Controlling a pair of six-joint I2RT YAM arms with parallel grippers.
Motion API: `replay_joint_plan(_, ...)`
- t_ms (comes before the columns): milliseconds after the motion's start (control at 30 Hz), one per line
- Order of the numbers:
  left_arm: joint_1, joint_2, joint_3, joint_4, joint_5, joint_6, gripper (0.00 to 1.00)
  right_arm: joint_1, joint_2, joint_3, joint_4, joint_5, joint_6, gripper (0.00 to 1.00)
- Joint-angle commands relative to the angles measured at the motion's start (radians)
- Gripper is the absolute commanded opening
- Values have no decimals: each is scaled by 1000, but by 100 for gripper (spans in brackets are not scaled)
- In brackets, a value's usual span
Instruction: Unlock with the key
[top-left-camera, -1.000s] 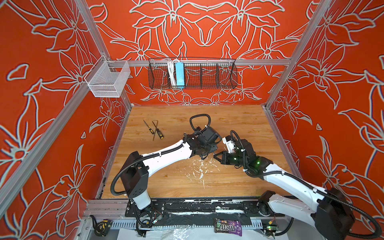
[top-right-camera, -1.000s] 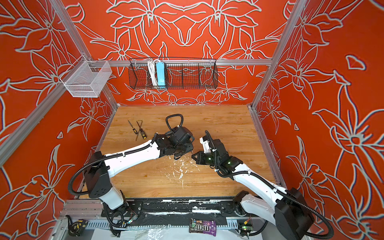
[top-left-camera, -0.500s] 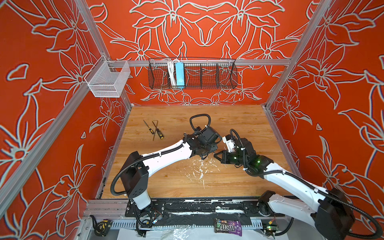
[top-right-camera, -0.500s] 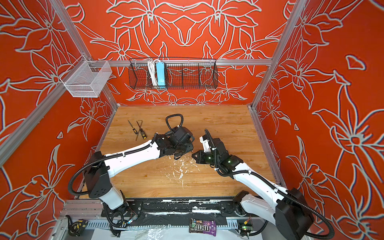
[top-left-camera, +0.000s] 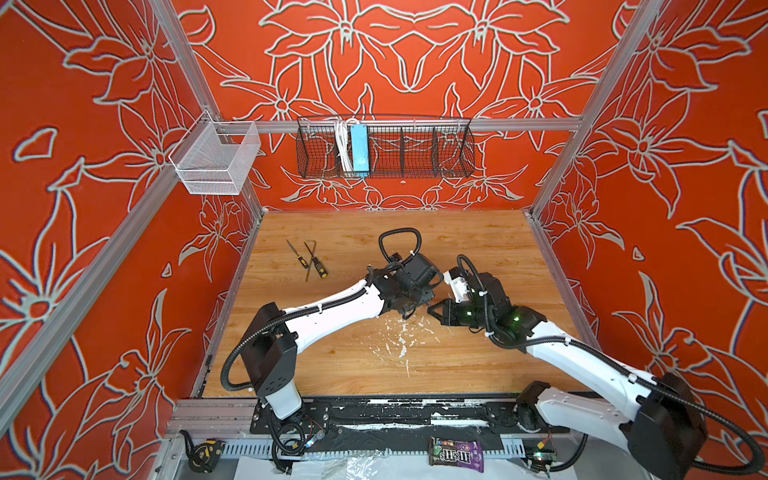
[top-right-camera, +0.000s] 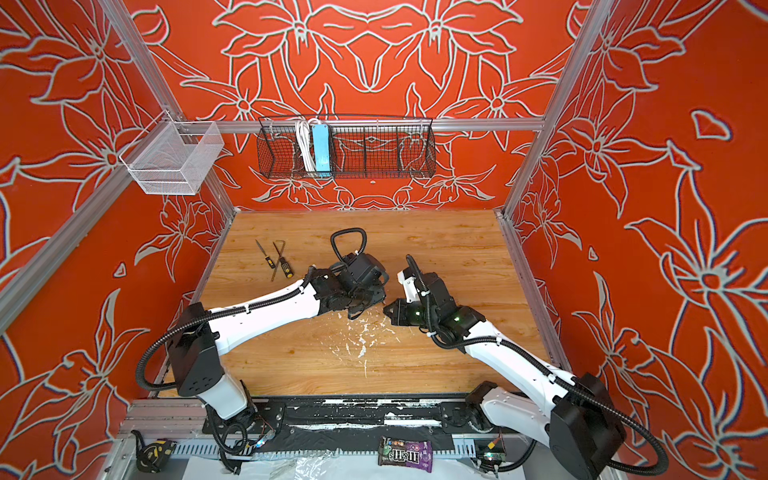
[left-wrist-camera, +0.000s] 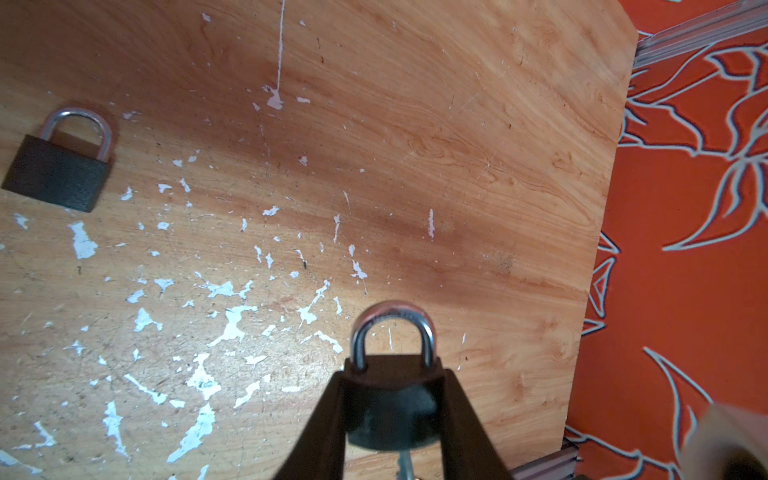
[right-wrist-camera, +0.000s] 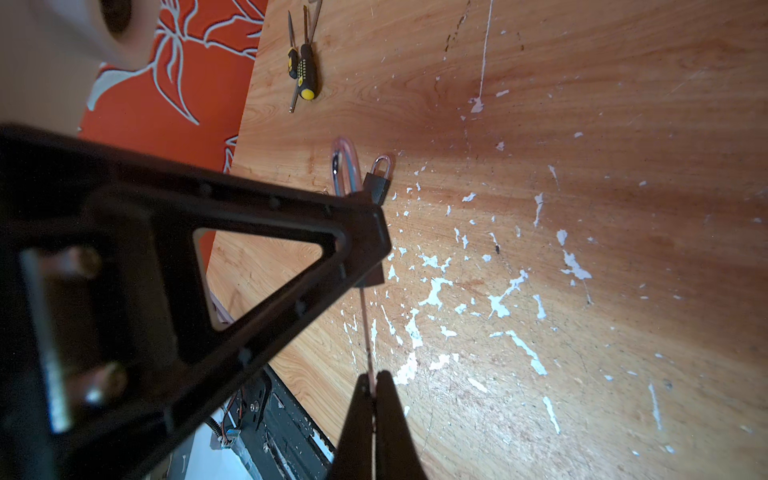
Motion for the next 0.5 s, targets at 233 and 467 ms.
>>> replay_joint_plan(233, -9, -52, -71, 28, 46, -69, 0, -5, 7, 69, 8, 20, -30, 0)
replay_joint_plan(467, -9, -72, -88, 80, 64, -113, 0, 1, -1, 43, 47, 5, -39, 0)
